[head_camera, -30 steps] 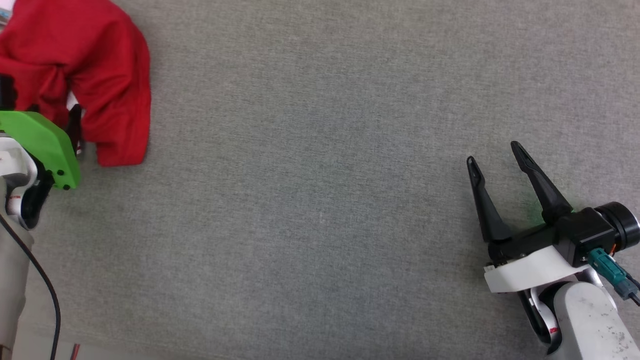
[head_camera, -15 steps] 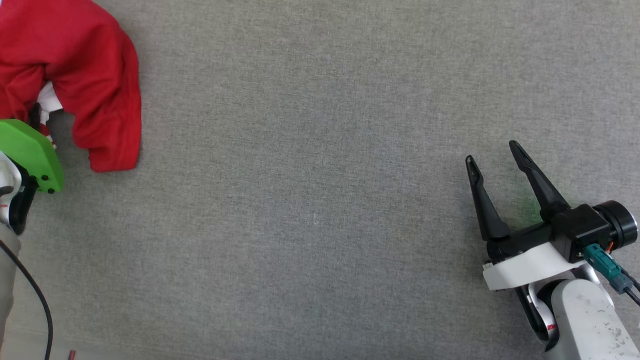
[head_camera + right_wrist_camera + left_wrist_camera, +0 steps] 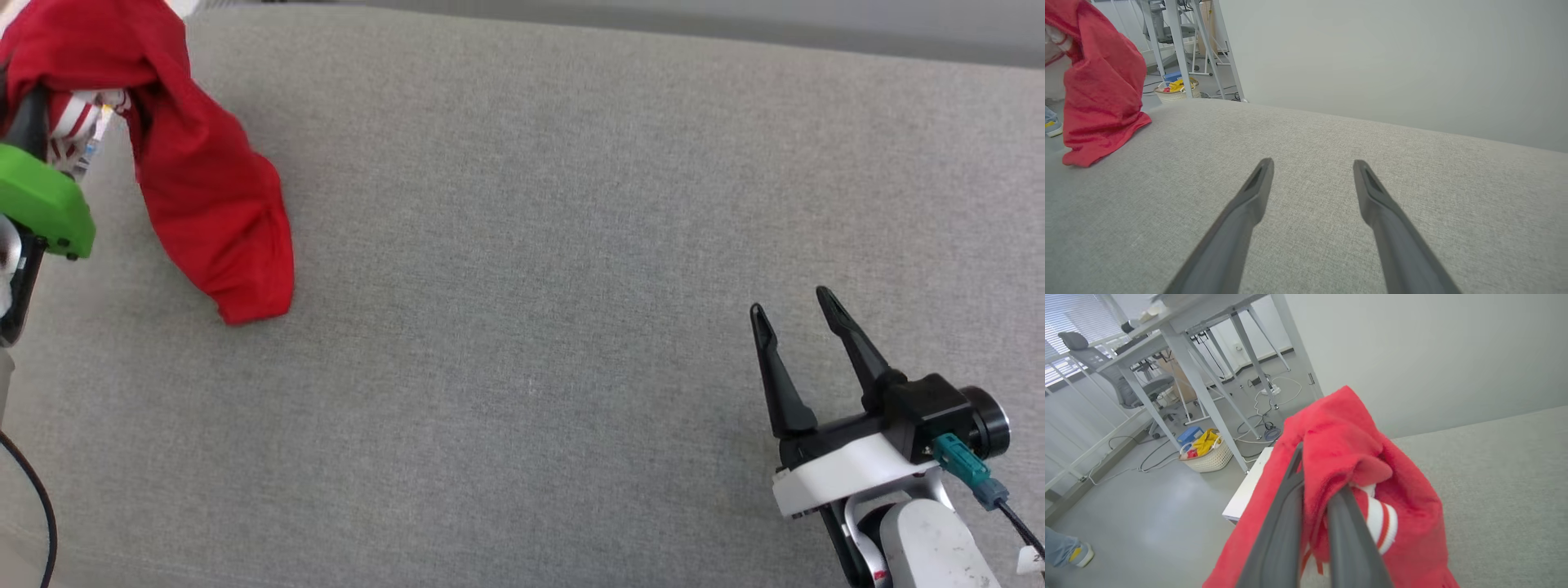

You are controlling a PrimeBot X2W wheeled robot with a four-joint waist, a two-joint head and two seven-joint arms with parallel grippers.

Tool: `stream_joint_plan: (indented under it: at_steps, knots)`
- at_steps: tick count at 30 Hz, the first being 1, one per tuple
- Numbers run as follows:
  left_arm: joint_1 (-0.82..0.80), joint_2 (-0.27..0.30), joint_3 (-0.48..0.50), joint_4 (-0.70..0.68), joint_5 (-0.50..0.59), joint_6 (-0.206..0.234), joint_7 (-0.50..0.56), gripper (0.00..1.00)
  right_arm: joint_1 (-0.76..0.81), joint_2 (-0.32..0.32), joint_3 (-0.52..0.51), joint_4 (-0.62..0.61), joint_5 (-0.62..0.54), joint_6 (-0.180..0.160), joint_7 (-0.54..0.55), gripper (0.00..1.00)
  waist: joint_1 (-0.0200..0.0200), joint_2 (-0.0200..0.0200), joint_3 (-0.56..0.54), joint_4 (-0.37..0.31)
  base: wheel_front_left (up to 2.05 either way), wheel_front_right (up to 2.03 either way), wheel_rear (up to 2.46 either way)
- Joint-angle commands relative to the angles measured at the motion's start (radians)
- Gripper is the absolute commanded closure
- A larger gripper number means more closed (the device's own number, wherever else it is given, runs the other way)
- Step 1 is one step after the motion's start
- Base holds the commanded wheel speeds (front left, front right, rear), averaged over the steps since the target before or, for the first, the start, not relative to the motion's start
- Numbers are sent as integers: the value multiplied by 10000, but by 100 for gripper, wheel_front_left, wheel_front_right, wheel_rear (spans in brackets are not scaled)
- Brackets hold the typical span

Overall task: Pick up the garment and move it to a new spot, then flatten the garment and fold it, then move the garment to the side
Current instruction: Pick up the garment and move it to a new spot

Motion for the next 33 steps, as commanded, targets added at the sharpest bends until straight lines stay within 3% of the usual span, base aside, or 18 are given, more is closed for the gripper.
stream_joint_plan:
  at_steps: [1, 9, 16, 21, 30, 33]
  knots:
    - [147, 94, -56, -413, 75, 77, 35, 100, 167, 60, -9, 35, 62, -7, -49, 0, 1, -1, -1146, 30, 0, 0, 0]
    - [438, -25, -514, -3297, 30, 159, 1125, 100, 502, 296, -115, 36, 126, -7, -49, 0, 1, -1, -1981, -451, 0, 0, 0]
    - [381, -710, -1032, -4978, -195, 279, 1983, 100, 604, 423, -192, -11, 167, -7, -49, 0, 1, -1, -2218, -1340, 0, 0, 0]
    - [-73, -1387, -1703, -5354, -114, 189, 2290, 100, 549, 472, -197, -81, 202, -7, -49, 0, 1, -1, -2182, -2151, 0, 0, 0]
    - [-676, -3131, -2687, -5169, -427, 83, 2175, 100, 477, 509, -430, -173, 260, -7, -49, 0, 1, -1, -1886, -3557, 0, 0, 0]
    - [-413, -3388, -3022, -5136, -699, 16, 2178, 100, 477, 512, -524, -216, 308, -7, -49, 0, 1, -1, -1739, -3798, 0, 0, 0]
